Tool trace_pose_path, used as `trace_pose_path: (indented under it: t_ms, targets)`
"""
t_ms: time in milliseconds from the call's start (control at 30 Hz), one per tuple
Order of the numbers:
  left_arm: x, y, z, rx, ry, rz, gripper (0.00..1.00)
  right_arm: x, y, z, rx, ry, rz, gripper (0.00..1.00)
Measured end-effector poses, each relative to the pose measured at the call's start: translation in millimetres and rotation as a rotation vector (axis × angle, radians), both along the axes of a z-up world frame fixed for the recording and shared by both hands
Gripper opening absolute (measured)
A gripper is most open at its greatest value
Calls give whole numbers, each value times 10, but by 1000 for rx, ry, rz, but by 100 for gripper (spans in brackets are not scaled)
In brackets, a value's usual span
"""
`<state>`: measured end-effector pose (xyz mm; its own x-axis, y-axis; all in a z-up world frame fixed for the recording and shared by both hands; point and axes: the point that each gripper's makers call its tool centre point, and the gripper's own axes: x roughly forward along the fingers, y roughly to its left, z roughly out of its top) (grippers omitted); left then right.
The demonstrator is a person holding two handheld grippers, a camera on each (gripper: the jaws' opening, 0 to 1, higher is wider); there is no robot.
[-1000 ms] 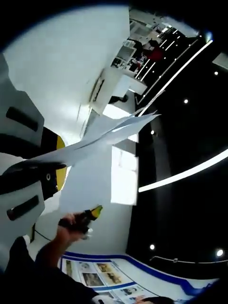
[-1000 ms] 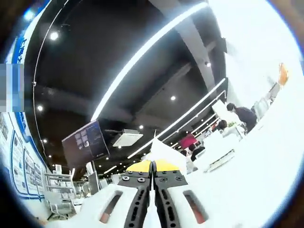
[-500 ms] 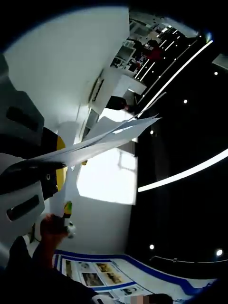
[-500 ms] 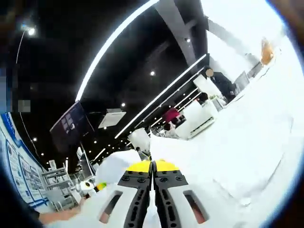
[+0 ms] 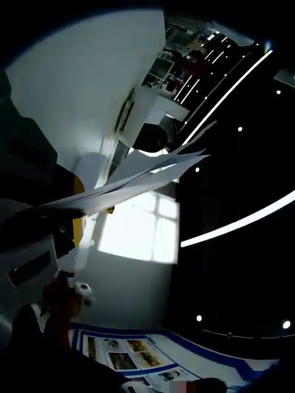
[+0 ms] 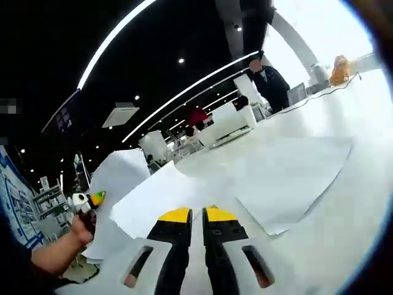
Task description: Organize the stack of printing papers by aligning and flattening the scattered papers on the table
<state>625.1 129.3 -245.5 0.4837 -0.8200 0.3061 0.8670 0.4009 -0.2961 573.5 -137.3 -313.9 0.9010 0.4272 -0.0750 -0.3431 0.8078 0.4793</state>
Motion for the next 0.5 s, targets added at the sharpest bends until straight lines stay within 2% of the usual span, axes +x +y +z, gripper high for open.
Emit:
trace_pose_path:
  t_ms: [100,167,200,233,267,433,500]
  targets:
    - [12,8,-3,0,1,0,7,4,7,-73,23,34,2,8]
    - [12,8,-3,-1,1,-1,7,19,-10,-48,13,31,-9,8]
    - [17,12,-3,-2,2,-1,7,34,-15,-73,32,64,-10,6]
    - [19,13,-3,-3,3,-1,7,52,-17,-124,22,95,1,0]
    - [19,13,-3,-3,2,-2,7,71,-19,-153,23,113,5,0]
    - [16,13,-2,-2,1,-1,7,54,-34,-80,69,88,3,0]
    - [17,9,-4,-1,4,-2,7,38,-38,38,124,54,8,0]
